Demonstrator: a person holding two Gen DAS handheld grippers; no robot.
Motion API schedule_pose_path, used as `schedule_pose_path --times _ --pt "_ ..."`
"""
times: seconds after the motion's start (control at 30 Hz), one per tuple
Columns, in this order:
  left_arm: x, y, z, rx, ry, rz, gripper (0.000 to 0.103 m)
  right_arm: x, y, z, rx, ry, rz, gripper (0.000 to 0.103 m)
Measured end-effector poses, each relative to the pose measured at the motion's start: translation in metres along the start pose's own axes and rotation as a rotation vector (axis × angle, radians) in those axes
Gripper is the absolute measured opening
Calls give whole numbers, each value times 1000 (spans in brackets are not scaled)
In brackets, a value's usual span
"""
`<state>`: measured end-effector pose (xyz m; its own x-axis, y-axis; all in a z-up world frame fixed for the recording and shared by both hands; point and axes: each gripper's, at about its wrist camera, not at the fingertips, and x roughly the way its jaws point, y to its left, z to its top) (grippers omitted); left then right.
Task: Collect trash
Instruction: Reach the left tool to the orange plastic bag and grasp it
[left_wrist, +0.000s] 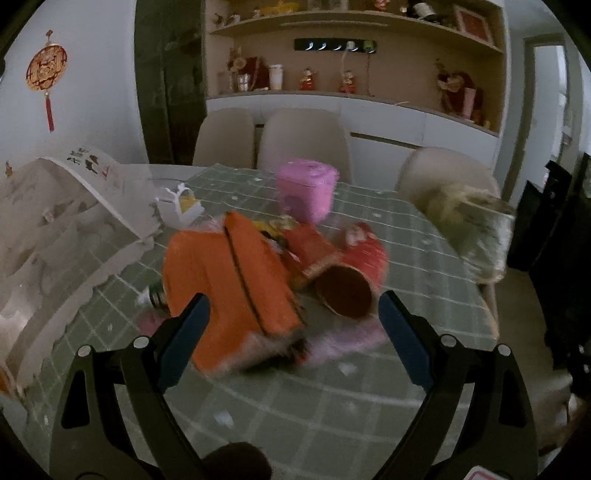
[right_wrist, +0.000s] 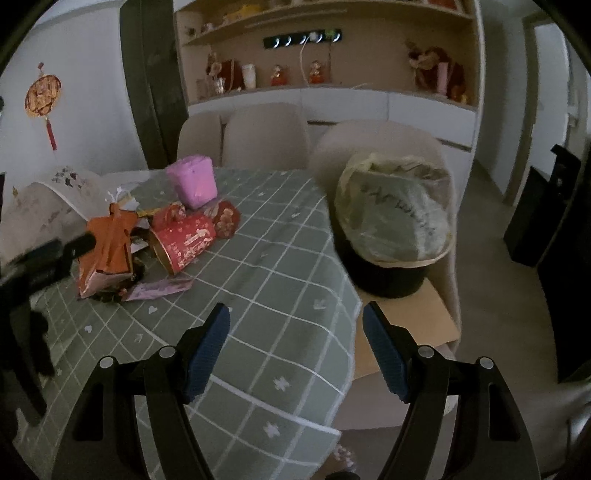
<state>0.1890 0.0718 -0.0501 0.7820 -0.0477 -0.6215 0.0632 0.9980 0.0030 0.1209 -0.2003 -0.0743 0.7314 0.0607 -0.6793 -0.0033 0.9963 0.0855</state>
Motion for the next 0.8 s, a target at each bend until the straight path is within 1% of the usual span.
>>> schedule_pose_path --times 0.1,0.23,0.4,0.5,0.67,0.8 --pt "28 26 11 -26 31 -3 89 27 16 2 -29 54 9 71" --pt "48 49 17 -24 45 13 92 58 42 5 -68 108 64 71" --pt "71 69 18 -68 96 -13 92 95 83 24 -150 127 129 71" --pt "80 71 16 -80 126 -15 92 117 99 36 -173 135 159 71" --pt "93 79 13 -102 159 -25 92 144 112 54 -193 132 161 71" --pt "98 86 13 -114 168 -25 92 158 106 65 -168 122 122 71"
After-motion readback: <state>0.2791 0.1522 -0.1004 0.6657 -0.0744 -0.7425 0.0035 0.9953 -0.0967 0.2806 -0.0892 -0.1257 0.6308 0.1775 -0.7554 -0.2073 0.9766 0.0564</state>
